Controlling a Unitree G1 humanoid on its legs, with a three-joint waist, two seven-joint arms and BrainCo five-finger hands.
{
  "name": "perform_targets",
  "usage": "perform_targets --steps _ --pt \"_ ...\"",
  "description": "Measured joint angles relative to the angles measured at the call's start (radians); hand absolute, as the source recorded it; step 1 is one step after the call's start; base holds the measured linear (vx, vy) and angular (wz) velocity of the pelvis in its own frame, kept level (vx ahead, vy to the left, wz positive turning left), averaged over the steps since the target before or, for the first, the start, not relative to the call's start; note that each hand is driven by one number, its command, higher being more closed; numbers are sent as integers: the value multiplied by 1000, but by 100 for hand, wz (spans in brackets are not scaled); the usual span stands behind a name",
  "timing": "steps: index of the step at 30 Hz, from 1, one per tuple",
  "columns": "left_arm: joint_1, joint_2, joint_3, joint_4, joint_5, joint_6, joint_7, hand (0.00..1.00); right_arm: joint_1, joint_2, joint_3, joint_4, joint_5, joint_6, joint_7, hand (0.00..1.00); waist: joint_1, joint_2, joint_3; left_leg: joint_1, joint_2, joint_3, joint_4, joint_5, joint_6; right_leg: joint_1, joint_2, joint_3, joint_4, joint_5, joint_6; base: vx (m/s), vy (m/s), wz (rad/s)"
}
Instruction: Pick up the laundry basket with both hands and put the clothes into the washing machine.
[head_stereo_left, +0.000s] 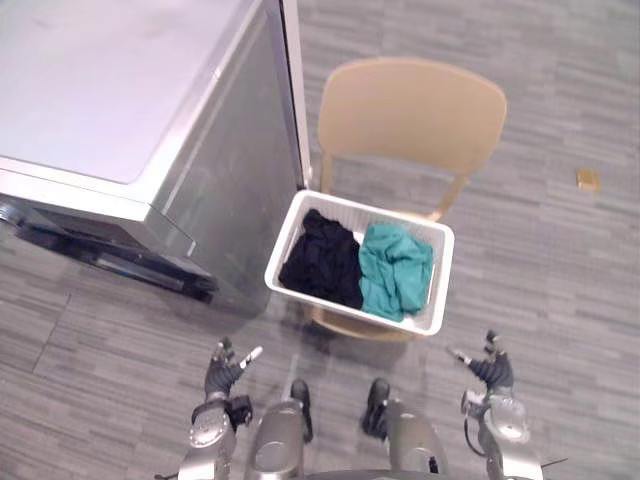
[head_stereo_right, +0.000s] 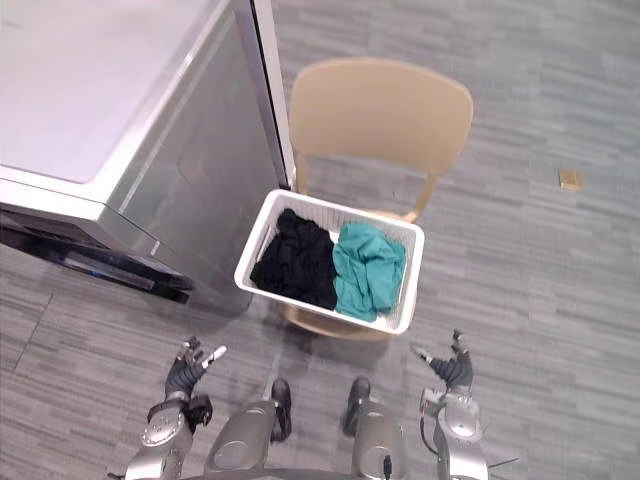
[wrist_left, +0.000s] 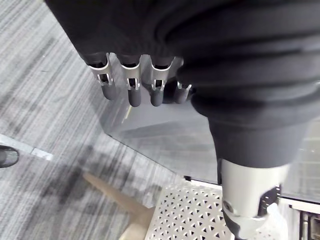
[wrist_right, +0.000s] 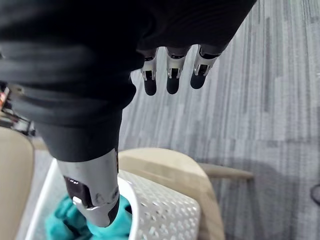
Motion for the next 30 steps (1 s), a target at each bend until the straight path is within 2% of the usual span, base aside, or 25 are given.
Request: perform_targets --steps 3,7,9,10,11,12,13,14,15,16,17,18,19,20,22,23,24,25,26,27,28,29,30 --pt "-2 17 0 102 47 0 -4 0 -17 -9 30 78 -49 -2 20 0 -1 9 -18 45 -10 -30 -34 16 -4 62 0 -30 -36 4 5 54 -14 29" --pt "-8 19 -3 152 87 0 -1 0 -40 -12 65 125 -77 -3 20 0 -2 12 -21 32 -27 -89 -33 40 -14 93 -8 -91 -54 6 8 -8 -17 51" --pt "-30 19 -7 168 105 0 0 0 -51 -12 66 146 -75 -2 15 0 -2 12 -19 -10 -40 -123 -29 75 -29 88 -26 -150 -55 8 8 -76 -17 94" --pt "-46 21 -22 179 106 -1 5 0 -74 -22 64 185 -75 0 14 0 1 9 -20 -56 -47 -121 -29 117 -66 72 -47 -201 -51 14 1 -110 0 88" --pt "-47 22 -30 180 106 -1 8 0 -82 -24 64 190 -75 1 15 0 2 6 -19 -69 -45 -94 -28 125 -79 66 -60 -213 -52 17 -3 -155 50 77" --pt "-46 18 -36 183 106 -2 9 0 -90 -21 65 194 -75 1 14 0 2 6 -18 -84 -35 -48 -15 118 -76 61 -71 -225 -50 21 -7 -117 59 37" --pt "-41 12 -38 199 106 0 15 0 -112 -22 66 211 -75 5 13 0 -2 8 -16 -105 42 94 83 80 -25 57 -84 -238 -29 22 -8 -100 76 31" --pt "-37 10 -38 204 106 0 19 0 -115 -22 67 215 -76 6 14 0 -2 4 -13 -104 76 129 119 69 -9 59 -95 -242 -20 22 -8 -77 110 34" --pt "-37 6 -36 225 105 -1 22 0 -112 -24 67 217 -76 7 13 0 -5 0 -11 -99 139 169 164 64 -2 65 -117 -251 -10 26 2 -71 147 26" --pt "-40 6 -34 233 106 -1 24 0 -111 -27 67 217 -76 7 13 0 -7 0 -11 -89 166 184 174 64 -2 68 -130 -254 -9 30 13 -98 246 39" --pt "-41 3 -34 235 106 -1 29 0 -107 -34 69 218 -76 8 14 0 -23 7 -14 -75 215 213 165 66 -5 71 -150 -263 -10 42 39 -113 416 48" --pt "-43 -5 -34 243 106 -1 37 0 -100 -43 69 218 -76 8 14 0 -37 30 -26 -52 255 231 114 70 -9 72 -165 -280 -14 58 68 -105 489 50" --pt "-46 -15 -34 252 106 -2 42 0 -90 -49 69 218 -76 8 15 0 -42 47 -37 -40 270 235 76 80 -17 73 -168 -288 -20 68 83 -64 578 64" --pt "-67 -24 -35 276 107 -2 45 0 -84 -43 68 235 -75 13 16 0 -49 56 -50 -24 240 220 24 68 -118 81 -203 -306 -25 97 121 -7 502 58" --pt "-72 -7 -40 278 110 -1 46 0 -72 1 90 239 -75 17 20 0 -52 4 -47 -40 171 217 46 51 -81 101 -258 -309 -60 128 144 6 431 55" --pt "-71 2 -42 278 115 -1 45 0 -65 32 104 239 -75 19 23 0 -49 -3 -48 -72 141 203 104 12 -54 110 -288 -310 -69 145 147 9 356 40" --pt "-71 4 -41 277 115 -1 45 0 -64 53 119 238 -75 20 28 0 -43 -25 -57 -86 121 199 155 -33 -35 114 -320 -305 -61 167 147 11 335 28" --pt "-69 3 -37 278 114 -1 46 0 -67 58 131 236 -75 21 33 0 -37 -23 -55 -87 112 201 172 -50 -27 113 -334 -302 -52 178 135 16 316 2" --pt "-70 4 -38 278 114 -1 47 0 -78 58 149 228 -75 23 39 0 -26 -16 -52 -81 97 205 185 -69 -11 95 -362 -290 -5 208 79 11 286 -5" --pt "-69 2 -42 277 114 -1 47 0 -87 58 167 210 -75 27 39 0 -26 1 -44 -65 83 200 175 -75 1 47 -378 -227 89 203 -37 18 267 -1" --pt "-68 1 -43 277 114 -1 47 0 -93 60 177 205 -75 27 39 0 -29 9 -39 -55 80 193 169 -77 5 15 -366 -172 150 174 -42 49 193 16" --pt "-72 4 -46 277 114 0 48 0 -101 67 186 203 -75 27 41 0 -33 5 -37 -29 69 183 139 -77 21 -23 -312 -75 247 87 2 89 105 33" --pt "-73 11 -46 277 114 0 54 0 -101 73 191 204 -75 28 41 0 -33 15 -30 -6 62 164 110 -69 29 -39 -209 1 278 5 14 107 63 38"
